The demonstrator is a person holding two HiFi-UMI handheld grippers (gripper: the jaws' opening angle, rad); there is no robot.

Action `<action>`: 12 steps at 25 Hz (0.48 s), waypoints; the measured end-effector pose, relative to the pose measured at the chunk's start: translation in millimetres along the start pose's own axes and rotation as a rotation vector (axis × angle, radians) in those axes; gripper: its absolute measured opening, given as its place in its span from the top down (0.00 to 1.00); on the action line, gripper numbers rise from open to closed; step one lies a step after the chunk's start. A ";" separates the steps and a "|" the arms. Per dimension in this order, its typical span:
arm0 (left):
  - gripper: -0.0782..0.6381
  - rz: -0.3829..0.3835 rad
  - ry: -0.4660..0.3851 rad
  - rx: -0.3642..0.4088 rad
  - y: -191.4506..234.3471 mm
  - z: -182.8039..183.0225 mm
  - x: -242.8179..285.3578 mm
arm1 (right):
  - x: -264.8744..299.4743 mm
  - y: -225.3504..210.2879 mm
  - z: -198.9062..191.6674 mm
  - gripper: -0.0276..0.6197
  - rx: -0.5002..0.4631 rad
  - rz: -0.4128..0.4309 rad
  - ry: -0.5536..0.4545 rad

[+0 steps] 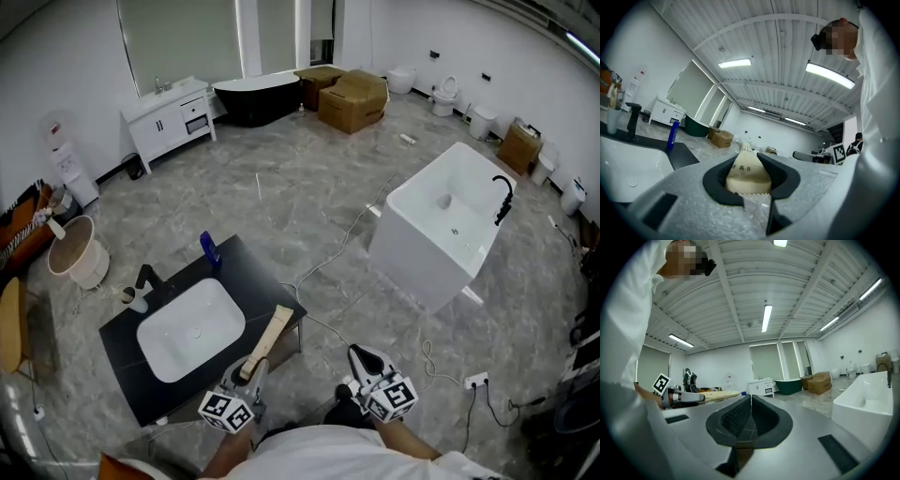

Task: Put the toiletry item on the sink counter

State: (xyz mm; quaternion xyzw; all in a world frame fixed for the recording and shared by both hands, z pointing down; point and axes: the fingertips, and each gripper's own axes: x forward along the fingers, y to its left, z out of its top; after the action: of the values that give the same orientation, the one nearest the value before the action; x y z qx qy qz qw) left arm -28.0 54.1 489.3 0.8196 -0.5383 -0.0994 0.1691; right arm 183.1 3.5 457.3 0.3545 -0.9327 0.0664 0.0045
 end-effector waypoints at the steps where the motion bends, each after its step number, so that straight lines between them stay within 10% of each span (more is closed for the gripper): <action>1: 0.75 0.022 -0.008 -0.001 1.6 3.5 11.4 | 9.5 -12.5 4.7 0.93 0.000 0.021 -0.005; 12: 0.75 0.197 -0.112 0.029 -24.4 48.2 115.2 | 54.0 -154.0 51.0 0.93 -0.013 0.163 -0.036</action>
State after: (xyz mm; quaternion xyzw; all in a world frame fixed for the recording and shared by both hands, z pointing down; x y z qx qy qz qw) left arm 22.3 -50.8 437.6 0.7582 -0.6263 -0.1200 0.1357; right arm 246.5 -152.6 428.4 0.2783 -0.9588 0.0543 -0.0154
